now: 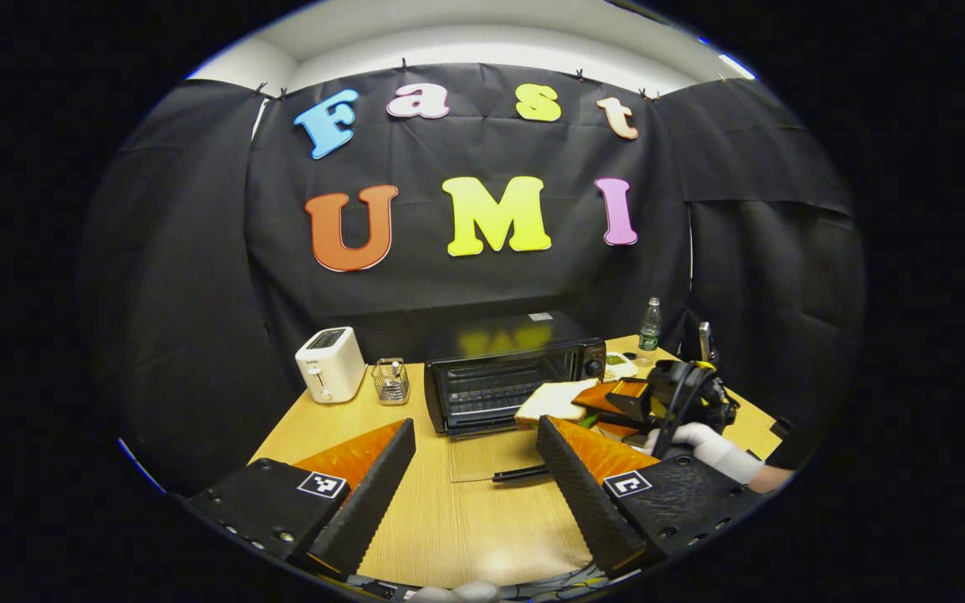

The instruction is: Open the electric oven with the left hand, put the food in, and close the electric oven.

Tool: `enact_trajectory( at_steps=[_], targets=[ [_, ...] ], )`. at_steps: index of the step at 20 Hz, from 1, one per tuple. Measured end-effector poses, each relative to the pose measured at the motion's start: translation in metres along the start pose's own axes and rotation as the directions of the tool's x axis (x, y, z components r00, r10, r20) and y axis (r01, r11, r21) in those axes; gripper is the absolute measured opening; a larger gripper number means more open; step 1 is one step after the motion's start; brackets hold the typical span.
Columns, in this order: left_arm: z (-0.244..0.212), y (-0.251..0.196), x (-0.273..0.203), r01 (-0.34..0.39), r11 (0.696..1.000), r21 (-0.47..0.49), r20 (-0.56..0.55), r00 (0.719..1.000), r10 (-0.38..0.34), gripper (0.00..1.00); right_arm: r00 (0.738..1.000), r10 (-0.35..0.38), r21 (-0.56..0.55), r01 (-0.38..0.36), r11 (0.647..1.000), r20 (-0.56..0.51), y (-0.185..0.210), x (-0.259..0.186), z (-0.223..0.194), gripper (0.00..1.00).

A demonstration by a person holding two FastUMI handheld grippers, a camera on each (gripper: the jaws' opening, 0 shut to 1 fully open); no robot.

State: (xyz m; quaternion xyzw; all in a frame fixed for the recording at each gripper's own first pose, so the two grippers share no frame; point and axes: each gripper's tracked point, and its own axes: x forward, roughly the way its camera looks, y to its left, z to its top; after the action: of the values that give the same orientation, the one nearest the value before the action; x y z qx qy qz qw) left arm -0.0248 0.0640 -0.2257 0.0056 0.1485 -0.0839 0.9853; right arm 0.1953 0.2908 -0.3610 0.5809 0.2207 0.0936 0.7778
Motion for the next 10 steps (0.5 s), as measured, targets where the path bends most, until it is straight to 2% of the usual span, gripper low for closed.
enact_trajectory(
  at_steps=[1,4,10],
  targets=[
    [-0.004,0.002,0.001,0.002,1.000,-0.003,-0.003,1.000,-0.002,0.96,1.000,-0.003,0.003,0.003,1.000,0.025,0.000,0.012,0.000,0.36],
    [-0.019,0.007,0.005,-0.001,1.000,-0.007,-0.014,1.000,0.001,0.96,0.998,-0.001,0.021,0.000,1.000,0.059,0.003,0.047,-0.003,0.36],
    [-0.036,0.024,0.015,-0.030,0.999,-0.028,-0.041,0.999,0.029,0.96,0.997,0.006,0.008,-0.006,1.000,0.077,0.015,0.109,-0.004,0.36]
  ],
)
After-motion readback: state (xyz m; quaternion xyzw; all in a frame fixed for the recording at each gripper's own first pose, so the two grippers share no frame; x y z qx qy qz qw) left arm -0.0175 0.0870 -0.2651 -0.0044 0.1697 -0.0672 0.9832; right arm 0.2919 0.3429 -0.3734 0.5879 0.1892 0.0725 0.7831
